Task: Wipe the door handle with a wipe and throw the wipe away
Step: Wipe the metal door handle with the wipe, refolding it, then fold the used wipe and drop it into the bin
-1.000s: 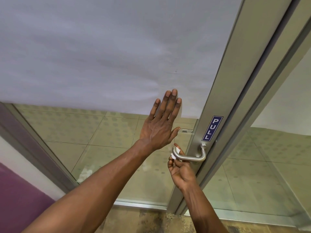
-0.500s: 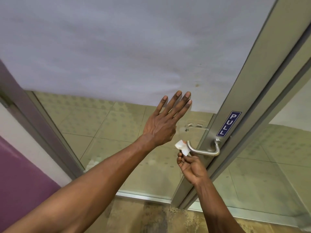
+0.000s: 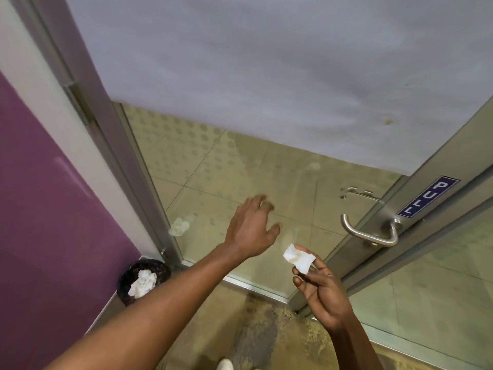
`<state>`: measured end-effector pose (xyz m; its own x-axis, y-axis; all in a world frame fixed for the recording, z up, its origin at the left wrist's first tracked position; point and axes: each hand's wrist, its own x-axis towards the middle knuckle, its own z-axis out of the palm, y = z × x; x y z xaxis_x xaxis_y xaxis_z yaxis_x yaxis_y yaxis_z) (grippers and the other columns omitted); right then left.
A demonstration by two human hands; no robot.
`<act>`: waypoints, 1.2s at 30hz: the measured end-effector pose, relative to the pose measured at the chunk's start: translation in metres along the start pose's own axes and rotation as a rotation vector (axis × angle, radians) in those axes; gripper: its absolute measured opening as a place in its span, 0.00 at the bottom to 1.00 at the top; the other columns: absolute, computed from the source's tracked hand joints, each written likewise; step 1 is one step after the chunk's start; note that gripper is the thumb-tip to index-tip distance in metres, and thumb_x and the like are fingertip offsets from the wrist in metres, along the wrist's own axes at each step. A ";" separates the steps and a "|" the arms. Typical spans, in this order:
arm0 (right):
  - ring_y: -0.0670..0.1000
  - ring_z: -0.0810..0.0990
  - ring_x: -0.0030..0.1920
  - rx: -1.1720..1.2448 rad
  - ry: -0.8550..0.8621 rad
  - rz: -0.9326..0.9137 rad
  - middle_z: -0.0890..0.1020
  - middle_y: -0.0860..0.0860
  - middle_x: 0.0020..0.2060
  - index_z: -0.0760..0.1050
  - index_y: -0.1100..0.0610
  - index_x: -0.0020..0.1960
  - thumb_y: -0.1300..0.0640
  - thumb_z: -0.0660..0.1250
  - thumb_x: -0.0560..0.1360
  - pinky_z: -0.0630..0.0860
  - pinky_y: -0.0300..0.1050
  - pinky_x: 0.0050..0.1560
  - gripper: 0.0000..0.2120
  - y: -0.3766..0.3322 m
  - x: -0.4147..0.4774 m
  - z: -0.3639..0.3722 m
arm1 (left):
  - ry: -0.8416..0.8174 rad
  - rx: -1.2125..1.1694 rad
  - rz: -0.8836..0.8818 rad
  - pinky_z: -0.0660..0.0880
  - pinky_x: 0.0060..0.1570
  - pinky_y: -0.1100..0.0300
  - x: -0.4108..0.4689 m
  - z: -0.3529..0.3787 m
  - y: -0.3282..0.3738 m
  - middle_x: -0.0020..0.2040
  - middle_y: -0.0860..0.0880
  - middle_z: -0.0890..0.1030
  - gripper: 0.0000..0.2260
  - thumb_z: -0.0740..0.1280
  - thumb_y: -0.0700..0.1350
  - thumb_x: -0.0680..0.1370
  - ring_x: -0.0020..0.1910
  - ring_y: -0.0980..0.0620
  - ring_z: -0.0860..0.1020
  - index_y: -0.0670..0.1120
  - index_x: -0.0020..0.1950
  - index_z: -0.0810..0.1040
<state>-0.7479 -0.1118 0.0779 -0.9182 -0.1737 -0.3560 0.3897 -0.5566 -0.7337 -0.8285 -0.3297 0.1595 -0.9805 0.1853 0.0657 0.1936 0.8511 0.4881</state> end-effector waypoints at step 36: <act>0.57 0.88 0.44 -0.871 -0.277 -0.065 0.89 0.53 0.44 0.86 0.52 0.56 0.55 0.82 0.73 0.88 0.55 0.46 0.13 0.145 0.022 0.144 | 0.377 -1.111 -1.073 0.78 0.38 0.62 -0.208 0.029 -0.117 0.38 0.50 0.88 0.06 0.80 0.43 0.81 0.35 0.55 0.83 0.47 0.45 0.88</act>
<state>-0.7218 -0.3134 0.0476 -0.8808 -0.4142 -0.2295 0.1489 0.2179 -0.9646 -0.6459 -0.4534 0.0636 -0.6239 -0.5100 -0.5922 -0.5185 -0.2968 0.8019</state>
